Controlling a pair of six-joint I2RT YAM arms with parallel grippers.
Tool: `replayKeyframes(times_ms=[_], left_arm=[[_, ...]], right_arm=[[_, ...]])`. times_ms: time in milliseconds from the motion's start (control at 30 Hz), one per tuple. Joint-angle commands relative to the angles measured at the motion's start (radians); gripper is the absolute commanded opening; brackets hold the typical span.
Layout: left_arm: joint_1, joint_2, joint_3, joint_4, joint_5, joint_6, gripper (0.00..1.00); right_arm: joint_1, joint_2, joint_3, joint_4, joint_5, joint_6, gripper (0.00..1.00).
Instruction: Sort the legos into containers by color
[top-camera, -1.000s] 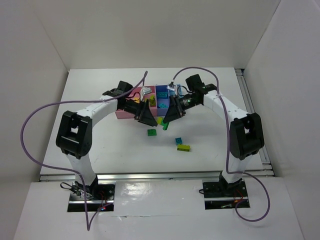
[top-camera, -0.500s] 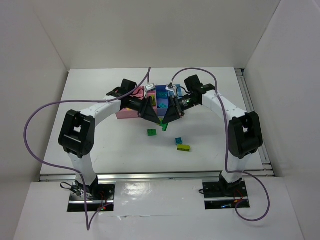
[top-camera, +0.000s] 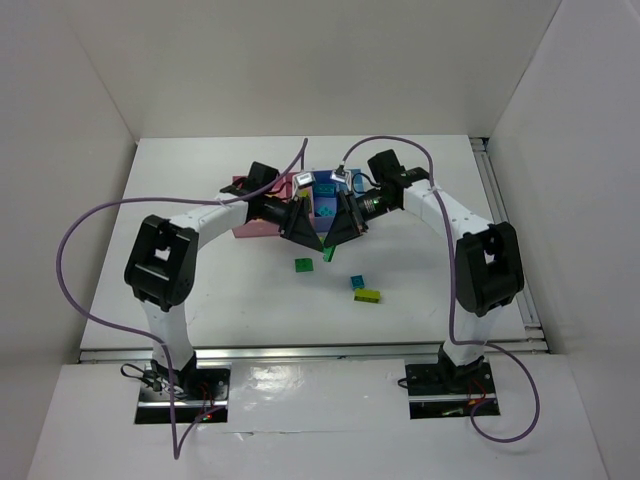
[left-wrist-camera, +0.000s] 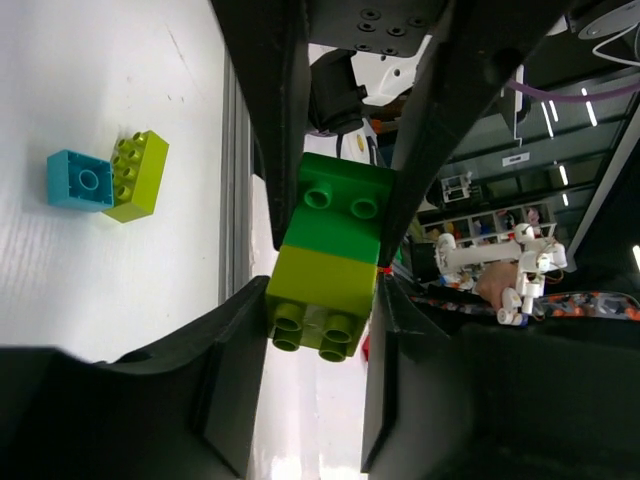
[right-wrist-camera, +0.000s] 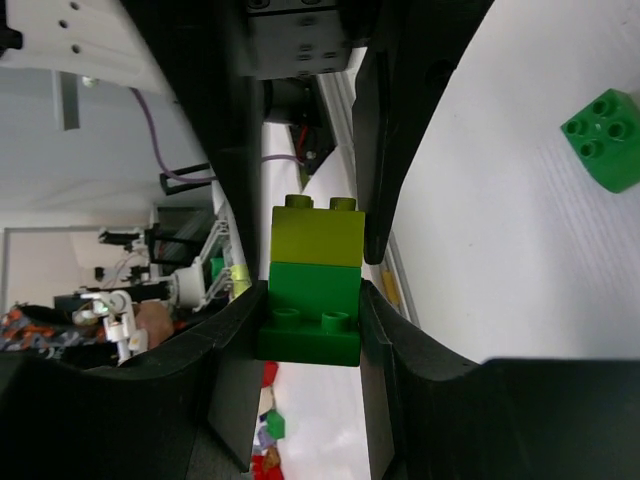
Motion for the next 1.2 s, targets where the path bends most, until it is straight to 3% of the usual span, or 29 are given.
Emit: replayKeyframes(times_ms=[0,233,367,600,767,900,933,1000,1167], left_arm=[[-0.008,0.008,0.02,0.026,0.076,0.014,0.45],[-0.008,0.017,0.029,0.026,0.076,0.014,0.22],[0.037,0.008,0.029,0.026,0.076,0.014,0.0],[0.132,-0.011,0.009,0.016,0.035,-0.006,0.0],[0.141,-0.011,0.018,0.061,-0.023,-0.067,0.0],[0.15,0.029,0.105,0.058,-0.411,-0.239,0.0],[0.15,0.047,0.14,0.03,-0.495,-0.296,0.0],[0.15,0.119,0.278,-0.12,-0.735,-0.336,0.0],[0.117,0.265,0.532,-0.304,-0.956,-0.364,0.03]], right_arm=[[0.008,0.005,0.048,0.026,-0.022,0.003,0.3],[0.008,0.005,0.039,0.015,-0.013,0.003,0.3],[0.008,-0.009,0.007,-0.018,0.044,-0.024,0.26],[-0.027,-0.032,-0.055,-0.006,0.053,-0.015,0.24],[-0.027,-0.032,-0.044,0.053,0.104,0.051,0.24],[-0.048,-0.063,-0.047,0.17,0.321,0.213,0.24],[-0.048,-0.075,-0.056,0.184,0.431,0.235,0.24],[-0.048,-0.086,-0.056,0.215,0.506,0.271,0.25],[-0.048,-0.132,-0.09,0.325,0.579,0.361,0.25]])
